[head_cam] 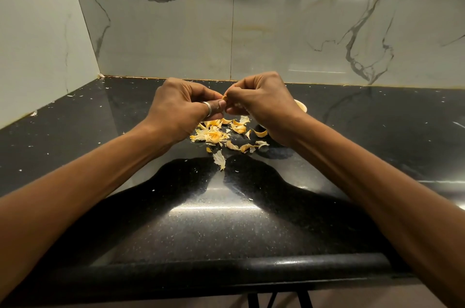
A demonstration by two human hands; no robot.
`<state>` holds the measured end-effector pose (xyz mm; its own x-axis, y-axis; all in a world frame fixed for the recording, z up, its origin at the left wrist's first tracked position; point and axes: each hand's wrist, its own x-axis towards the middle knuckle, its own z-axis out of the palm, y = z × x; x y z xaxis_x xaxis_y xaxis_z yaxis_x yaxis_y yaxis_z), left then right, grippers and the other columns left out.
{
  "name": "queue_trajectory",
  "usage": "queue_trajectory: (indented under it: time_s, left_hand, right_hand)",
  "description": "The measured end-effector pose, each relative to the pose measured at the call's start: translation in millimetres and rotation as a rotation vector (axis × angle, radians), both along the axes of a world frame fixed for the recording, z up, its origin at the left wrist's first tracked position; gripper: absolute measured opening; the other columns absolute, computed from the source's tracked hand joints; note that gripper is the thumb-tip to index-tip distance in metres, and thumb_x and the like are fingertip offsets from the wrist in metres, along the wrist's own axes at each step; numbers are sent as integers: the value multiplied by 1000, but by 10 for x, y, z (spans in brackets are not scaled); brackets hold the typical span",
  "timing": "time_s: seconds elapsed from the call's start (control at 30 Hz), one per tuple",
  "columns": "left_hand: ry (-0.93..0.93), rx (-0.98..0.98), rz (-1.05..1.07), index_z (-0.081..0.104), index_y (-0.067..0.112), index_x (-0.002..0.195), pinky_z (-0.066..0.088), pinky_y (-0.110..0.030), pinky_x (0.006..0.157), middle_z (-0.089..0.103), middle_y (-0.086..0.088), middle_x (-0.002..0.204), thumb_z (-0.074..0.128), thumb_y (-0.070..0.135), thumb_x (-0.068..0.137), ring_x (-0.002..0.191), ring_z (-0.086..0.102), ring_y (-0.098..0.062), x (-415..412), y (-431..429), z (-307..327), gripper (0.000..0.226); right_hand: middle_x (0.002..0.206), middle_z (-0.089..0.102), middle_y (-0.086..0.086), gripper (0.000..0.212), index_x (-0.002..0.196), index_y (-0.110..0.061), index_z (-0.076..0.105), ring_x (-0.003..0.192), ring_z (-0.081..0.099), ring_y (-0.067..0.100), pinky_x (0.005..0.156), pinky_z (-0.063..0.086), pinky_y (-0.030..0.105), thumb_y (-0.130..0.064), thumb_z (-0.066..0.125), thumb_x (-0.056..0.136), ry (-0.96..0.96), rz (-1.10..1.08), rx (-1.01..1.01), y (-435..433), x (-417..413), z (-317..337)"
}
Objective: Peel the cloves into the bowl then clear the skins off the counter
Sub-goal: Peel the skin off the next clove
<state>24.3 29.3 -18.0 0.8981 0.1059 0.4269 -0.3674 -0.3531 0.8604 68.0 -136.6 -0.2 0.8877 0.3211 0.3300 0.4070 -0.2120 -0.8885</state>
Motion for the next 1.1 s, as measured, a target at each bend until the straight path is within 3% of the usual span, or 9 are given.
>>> queue_trajectory:
  time_s: [0.13, 0.3, 0.5, 0.63, 0.9, 1.1]
  left_hand:
    - [-19, 4, 0, 76, 15, 89, 62, -33, 77, 76, -11, 89, 77, 5, 82, 81, 76, -21, -9, -3, 2, 12]
    - [20, -88, -32, 74, 5, 95, 62, -28, 77, 75, -14, 94, 73, 2, 85, 86, 76, -24, -20, -20, 34, 11]
    - [115, -232, -73, 72, 1, 99, 61, -22, 72, 75, -15, 96, 69, 0, 88, 86, 76, -22, -29, -19, 55, 12]
    - [133, -228, -47, 72, 5, 96, 59, -21, 66, 75, -12, 87, 69, 4, 90, 78, 74, -16, -25, -23, 59, 7]
    - [276, -352, -84, 72, 7, 99, 60, -25, 65, 76, -12, 94, 69, 9, 91, 86, 75, -17, -31, -2, 80, 9]
    - [350, -438, -106, 71, 2, 107, 59, -25, 67, 75, -13, 103, 66, 8, 93, 82, 74, -14, -33, -35, 98, 17]
  right_hand:
    - [83, 72, 18, 12, 81, 1, 69, 72, 70, 22, 77, 63, 35, -4, 67, 91, 31, 4, 46, 12, -7, -6]
    - [82, 68, 14, 17, 95, 14, 67, 68, 66, 14, 69, 59, 22, -3, 64, 94, 179, 74, 189, -15, 24, 25]
    - [86, 68, 18, 16, 95, 14, 66, 68, 67, 16, 70, 59, 23, -1, 61, 95, 292, 115, 250, -4, 74, 12]
    - [85, 69, 16, 14, 94, 11, 66, 72, 67, 18, 71, 60, 24, -2, 62, 95, 260, 137, 232, -8, 66, 22]
    - [85, 70, 13, 6, 95, 5, 68, 73, 68, 15, 69, 58, 21, 1, 63, 93, 199, 151, 143, -33, 29, 32]
    - [87, 71, 17, 12, 88, 0, 69, 79, 69, 22, 80, 60, 34, -3, 60, 96, 83, 115, 25, -9, 11, 17]
